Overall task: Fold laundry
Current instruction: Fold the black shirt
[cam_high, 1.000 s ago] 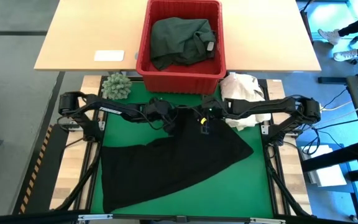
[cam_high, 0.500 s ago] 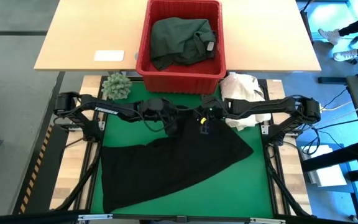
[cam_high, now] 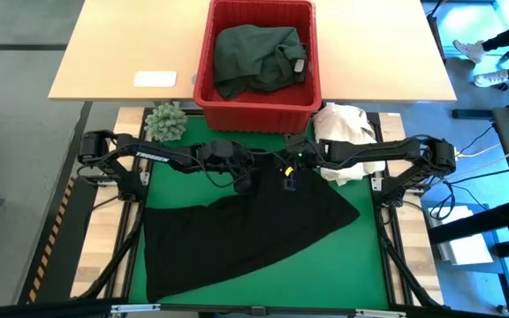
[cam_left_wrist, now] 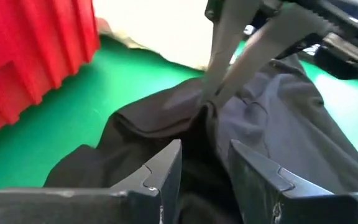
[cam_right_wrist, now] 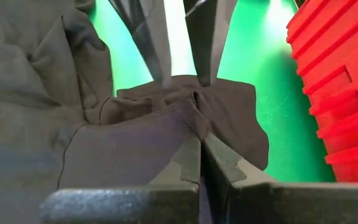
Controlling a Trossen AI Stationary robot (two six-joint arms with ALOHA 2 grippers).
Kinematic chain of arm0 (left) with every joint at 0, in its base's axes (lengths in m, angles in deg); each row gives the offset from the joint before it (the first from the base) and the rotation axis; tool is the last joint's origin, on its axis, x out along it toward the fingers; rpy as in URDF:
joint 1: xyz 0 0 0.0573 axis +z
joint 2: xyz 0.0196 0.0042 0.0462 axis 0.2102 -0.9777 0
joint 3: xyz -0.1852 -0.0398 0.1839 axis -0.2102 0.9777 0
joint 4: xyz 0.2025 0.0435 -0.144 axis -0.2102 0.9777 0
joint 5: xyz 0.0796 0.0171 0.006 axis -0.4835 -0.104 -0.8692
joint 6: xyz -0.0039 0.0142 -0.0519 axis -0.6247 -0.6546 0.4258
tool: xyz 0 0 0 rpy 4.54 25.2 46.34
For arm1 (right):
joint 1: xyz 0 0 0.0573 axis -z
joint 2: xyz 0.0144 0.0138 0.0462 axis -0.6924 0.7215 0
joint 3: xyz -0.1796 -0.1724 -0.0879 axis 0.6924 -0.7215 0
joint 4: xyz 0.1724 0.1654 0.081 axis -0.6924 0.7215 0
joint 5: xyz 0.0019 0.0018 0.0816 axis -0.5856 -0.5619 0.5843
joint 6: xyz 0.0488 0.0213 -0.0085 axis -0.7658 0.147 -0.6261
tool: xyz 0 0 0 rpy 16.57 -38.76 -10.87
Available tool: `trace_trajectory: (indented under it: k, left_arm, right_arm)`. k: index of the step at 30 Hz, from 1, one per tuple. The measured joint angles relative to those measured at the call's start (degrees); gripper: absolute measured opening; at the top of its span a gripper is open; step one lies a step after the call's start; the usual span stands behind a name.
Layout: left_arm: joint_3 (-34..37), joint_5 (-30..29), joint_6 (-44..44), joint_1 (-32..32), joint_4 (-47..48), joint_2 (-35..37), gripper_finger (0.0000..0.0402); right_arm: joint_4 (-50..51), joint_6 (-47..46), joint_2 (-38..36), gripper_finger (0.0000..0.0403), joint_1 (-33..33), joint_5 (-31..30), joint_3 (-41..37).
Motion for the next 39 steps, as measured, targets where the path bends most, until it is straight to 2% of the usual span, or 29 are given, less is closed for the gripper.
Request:
trace_trajectory:
  k: [6, 10, 15, 21, 27, 30, 33, 39]
  left_arm:
    - [-0.08, 2.09, -0.42, 0.0, -1.21, -2.34, 0.0126]
    - [-0.07, 0.23, 0.38, -0.35, -2.26, -2.32, 0.0126]
    - [-0.07, 0.7, -0.24, 0.41, -2.06, -2.32, 0.0134]
    - [-0.07, -4.34, 2.39, 0.55, -1.44, -0.47, 0.0171]
    - [-0.02, -0.05, 0.88, 0.22, 1.9, 4.14, 0.0207]
    - [-0.02, -0.82, 1.12, 0.24, 4.17, 6.42, 0.0238]
    - [-0.04, -2.53, 3.6, 0.11, 4.1, 6.41, 0.0274]
    - [-0.07, -4.49, 9.57, -1.33, 1.06, 0.98, 0.0327]
  right_arm:
    - [0.23, 0.02, 0.02, 0.0003, 0.0, 0.0, -0.02]
    - [1.15, 0.03, 0.02, 0.0003, 0.0, 0.0, -0.02]
    - [1.41, 0.38, 0.02, 0.0003, 0.02, 0.0, -0.02]
    - [2.16, 0.68, 0.02, 0.0003, 0.02, 0.0, -0.02]
    - [2.14, 0.91, 0.02, 0.0003, 0.02, 0.18, -0.02]
    - [1.98, 0.9, 0.02, 0.0003, 0.02, 1.03, -0.02]
    - [1.11, 0.9, 0.02, 0.0003, 0.02, 1.05, -0.02]
    - [-1.03, 0.92, 0.04, 0.0003, 0.03, 1.11, -0.06]
